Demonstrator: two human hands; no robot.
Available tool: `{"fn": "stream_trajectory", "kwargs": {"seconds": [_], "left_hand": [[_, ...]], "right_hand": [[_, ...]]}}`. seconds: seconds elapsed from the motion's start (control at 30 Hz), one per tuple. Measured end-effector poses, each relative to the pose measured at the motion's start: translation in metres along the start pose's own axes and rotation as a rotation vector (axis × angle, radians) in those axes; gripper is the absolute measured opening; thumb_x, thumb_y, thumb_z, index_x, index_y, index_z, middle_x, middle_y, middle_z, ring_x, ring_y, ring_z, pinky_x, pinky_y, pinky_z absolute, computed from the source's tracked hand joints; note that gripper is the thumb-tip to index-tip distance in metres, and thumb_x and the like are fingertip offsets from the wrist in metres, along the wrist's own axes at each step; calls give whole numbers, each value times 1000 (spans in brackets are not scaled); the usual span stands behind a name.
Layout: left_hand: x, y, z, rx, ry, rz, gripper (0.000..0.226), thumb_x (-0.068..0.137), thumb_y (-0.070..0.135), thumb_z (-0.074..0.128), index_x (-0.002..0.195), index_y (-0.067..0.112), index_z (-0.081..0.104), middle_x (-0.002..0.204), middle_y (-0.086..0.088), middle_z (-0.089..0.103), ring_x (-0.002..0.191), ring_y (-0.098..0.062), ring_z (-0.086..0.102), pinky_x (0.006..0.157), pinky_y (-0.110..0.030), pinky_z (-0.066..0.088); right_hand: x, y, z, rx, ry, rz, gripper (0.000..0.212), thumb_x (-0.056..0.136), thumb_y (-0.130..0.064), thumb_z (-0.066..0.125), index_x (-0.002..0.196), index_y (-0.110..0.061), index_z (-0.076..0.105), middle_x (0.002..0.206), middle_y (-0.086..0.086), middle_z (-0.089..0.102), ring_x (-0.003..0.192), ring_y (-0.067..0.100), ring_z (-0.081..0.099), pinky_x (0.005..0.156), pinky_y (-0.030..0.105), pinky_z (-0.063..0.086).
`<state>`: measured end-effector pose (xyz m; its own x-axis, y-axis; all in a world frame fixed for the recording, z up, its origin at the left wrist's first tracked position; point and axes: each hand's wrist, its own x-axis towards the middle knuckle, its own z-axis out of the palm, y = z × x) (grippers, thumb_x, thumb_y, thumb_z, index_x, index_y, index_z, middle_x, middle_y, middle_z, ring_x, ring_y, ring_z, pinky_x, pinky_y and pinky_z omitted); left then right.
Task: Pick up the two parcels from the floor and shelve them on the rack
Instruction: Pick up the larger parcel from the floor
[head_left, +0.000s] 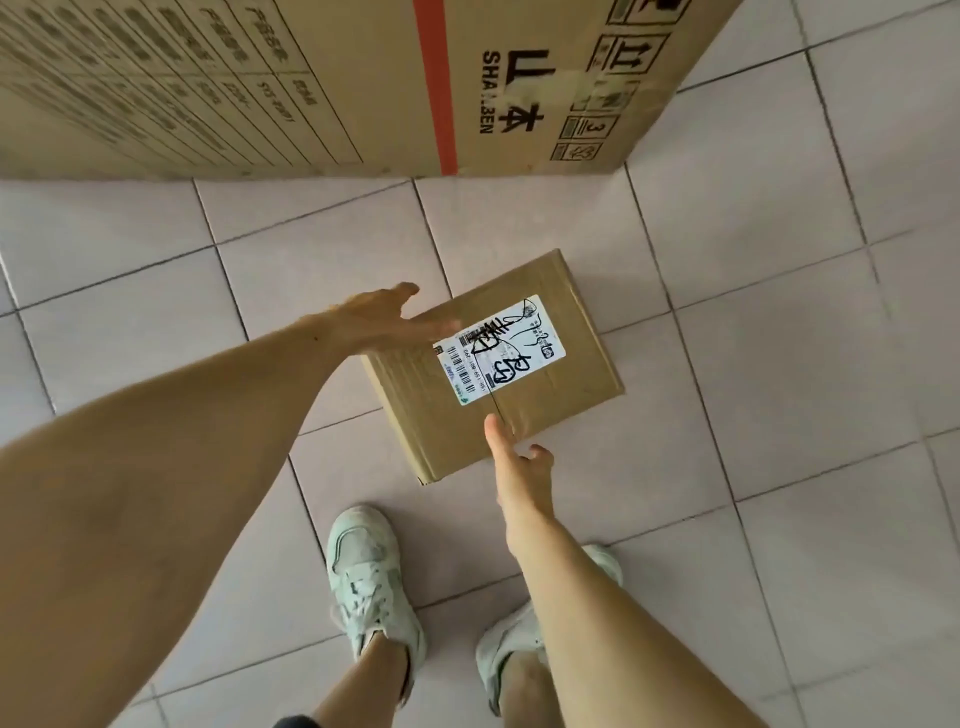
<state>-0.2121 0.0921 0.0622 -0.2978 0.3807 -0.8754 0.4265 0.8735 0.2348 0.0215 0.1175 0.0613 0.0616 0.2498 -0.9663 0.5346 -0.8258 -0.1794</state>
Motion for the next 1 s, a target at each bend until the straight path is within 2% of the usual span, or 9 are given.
{"fn": "stream_trajectory", "kwargs": {"seconds": [0.07, 0.13, 0.37, 0.57, 0.7, 0.8, 0.87, 0.93, 1.0], "left_hand": [[8, -10, 8, -68, -80, 15, 115, 58, 95, 39, 152, 34, 16, 160, 2, 29, 144, -28, 29, 116, -51, 24], [13, -15, 15, -114, -102, 47, 104, 63, 92, 40, 148, 33, 28, 152, 2, 43, 138, -26, 39, 114, -50, 29], [10, -17, 27, -194, -109, 118, 88, 61, 89, 51, 135, 41, 47, 132, 8, 61, 120, -21, 56, 107, -47, 42], [-20, 5, 20, -281, -150, 164, 80, 67, 76, 63, 136, 38, 46, 128, 10, 62, 115, -17, 59, 103, -45, 46], [-59, 41, 1, -460, -194, 175, 74, 81, 56, 64, 145, 36, 34, 130, 10, 50, 117, -16, 48, 107, -43, 36], [-98, 73, -22, -579, -314, 141, 77, 68, 67, 66, 137, 58, 32, 147, 10, 36, 134, -24, 32, 110, -62, 21], [-132, 100, -40, -676, -404, 170, 61, 63, 65, 68, 116, 74, 40, 153, 7, 30, 141, -29, 23, 110, -72, 11], [-166, 127, -57, -727, -436, 221, 51, 63, 60, 69, 105, 78, 45, 150, 8, 33, 141, -29, 22, 108, -74, 4], [-205, 157, -73, -771, -430, 274, 56, 63, 56, 70, 111, 73, 47, 141, 11, 44, 137, -26, 29, 106, -72, 2]], "right_hand": [[10, 8, 3, 13, -92, -5, 90, 76, -51, 73, 145, -16, 27, 125, -4, 49, 113, 17, 47, 107, 40, 38], [18, 15, 7, -17, -131, -7, 88, 70, -54, 76, 141, -21, 34, 119, -13, 52, 113, 14, 47, 109, 45, 38], [22, 11, 10, 102, -147, -84, 61, 75, -31, 81, 128, -22, 52, 96, -23, 61, 85, -10, 51, 96, 33, 40], [-1, -8, -17, 129, -136, -111, 52, 75, -28, 80, 120, -23, 54, 105, -14, 65, 95, 2, 58, 102, 34, 41], [-44, -34, -59, 144, -152, -153, 28, 78, -29, 77, 89, -33, 52, 92, -17, 59, 100, 13, 58, 108, 40, 39], [-90, -57, -99, 119, -146, -185, 37, 68, -39, 81, 90, -32, 53, 103, -11, 64, 122, 31, 54, 111, 52, 36], [-130, -76, -129, 118, -151, -213, 57, 55, -48, 82, 102, -33, 54, 122, -4, 63, 123, 31, 54, 107, 51, 39], [-172, -96, -158, 121, -153, -267, 59, 57, -48, 81, 108, -34, 55, 128, -3, 62, 123, 27, 54, 104, 47, 40], [-217, -116, -188, 123, -147, -317, 68, 56, -49, 80, 116, -32, 55, 128, -5, 62, 123, 25, 54, 104, 46, 40]]}}
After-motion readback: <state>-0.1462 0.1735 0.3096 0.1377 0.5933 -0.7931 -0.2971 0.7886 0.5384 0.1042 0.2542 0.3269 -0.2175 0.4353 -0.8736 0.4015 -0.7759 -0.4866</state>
